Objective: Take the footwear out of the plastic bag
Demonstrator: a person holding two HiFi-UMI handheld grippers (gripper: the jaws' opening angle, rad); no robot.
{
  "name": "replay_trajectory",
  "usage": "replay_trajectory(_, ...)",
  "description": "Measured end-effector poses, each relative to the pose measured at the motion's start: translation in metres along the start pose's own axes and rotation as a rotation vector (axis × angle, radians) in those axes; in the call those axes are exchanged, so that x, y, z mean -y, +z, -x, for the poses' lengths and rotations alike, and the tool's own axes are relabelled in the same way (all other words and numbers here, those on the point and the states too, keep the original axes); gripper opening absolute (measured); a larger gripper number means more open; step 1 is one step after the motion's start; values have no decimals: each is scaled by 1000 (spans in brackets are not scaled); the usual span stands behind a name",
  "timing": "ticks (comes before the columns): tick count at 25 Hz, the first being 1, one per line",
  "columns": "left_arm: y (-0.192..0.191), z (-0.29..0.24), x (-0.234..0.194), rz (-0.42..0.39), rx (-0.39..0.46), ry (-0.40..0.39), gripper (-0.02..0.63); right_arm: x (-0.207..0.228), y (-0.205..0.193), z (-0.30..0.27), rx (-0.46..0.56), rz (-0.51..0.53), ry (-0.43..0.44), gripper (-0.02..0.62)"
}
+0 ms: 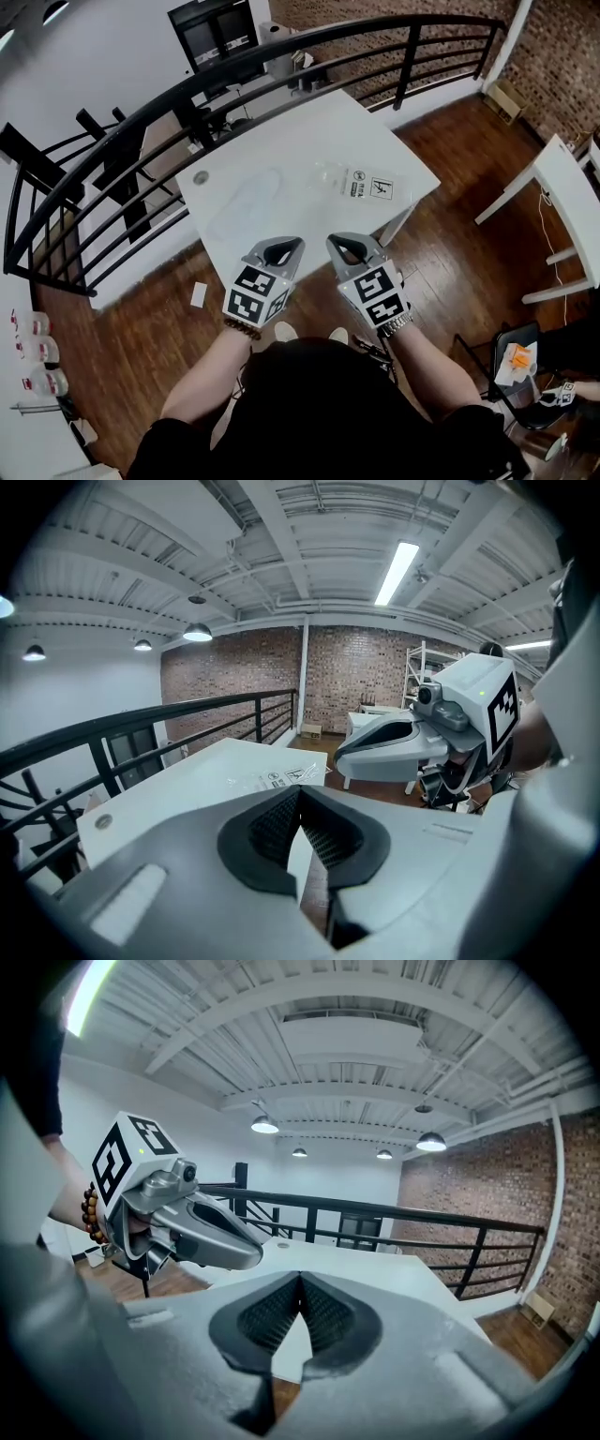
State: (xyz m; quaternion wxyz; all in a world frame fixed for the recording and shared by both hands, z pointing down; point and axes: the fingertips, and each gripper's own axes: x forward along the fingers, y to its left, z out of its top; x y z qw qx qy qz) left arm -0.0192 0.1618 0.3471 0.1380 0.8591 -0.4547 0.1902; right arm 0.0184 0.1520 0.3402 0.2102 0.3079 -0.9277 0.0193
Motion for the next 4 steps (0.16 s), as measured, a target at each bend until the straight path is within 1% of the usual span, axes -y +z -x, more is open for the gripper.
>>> replay_trajectory(4, -5, 0, 15, 1, -8, 8, 16, -1, -10, 7, -5, -7, 9, -9)
